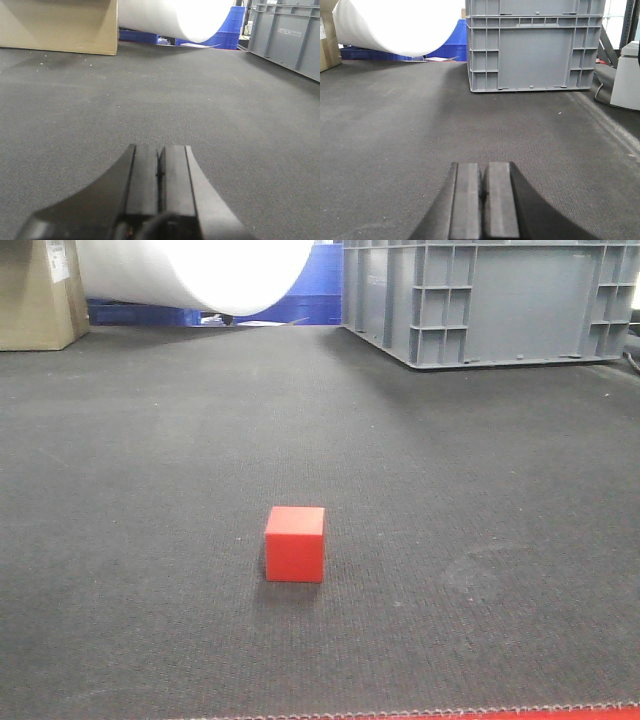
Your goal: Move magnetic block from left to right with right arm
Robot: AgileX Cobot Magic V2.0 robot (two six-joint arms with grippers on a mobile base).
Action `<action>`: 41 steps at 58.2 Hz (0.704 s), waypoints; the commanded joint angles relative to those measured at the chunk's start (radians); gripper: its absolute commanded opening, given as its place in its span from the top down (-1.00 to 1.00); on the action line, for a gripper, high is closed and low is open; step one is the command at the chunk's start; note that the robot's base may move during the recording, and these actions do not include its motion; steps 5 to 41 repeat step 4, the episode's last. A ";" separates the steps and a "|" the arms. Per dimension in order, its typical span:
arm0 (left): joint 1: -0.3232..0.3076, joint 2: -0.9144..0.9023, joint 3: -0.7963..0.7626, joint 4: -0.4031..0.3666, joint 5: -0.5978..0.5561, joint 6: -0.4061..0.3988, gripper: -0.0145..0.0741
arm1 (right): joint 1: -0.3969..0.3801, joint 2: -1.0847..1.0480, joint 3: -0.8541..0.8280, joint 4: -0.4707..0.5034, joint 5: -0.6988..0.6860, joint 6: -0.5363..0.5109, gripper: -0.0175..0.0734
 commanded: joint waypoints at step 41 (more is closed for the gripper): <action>-0.004 -0.010 0.008 -0.003 -0.084 -0.007 0.96 | -0.004 -0.020 0.002 -0.010 -0.086 -0.006 0.49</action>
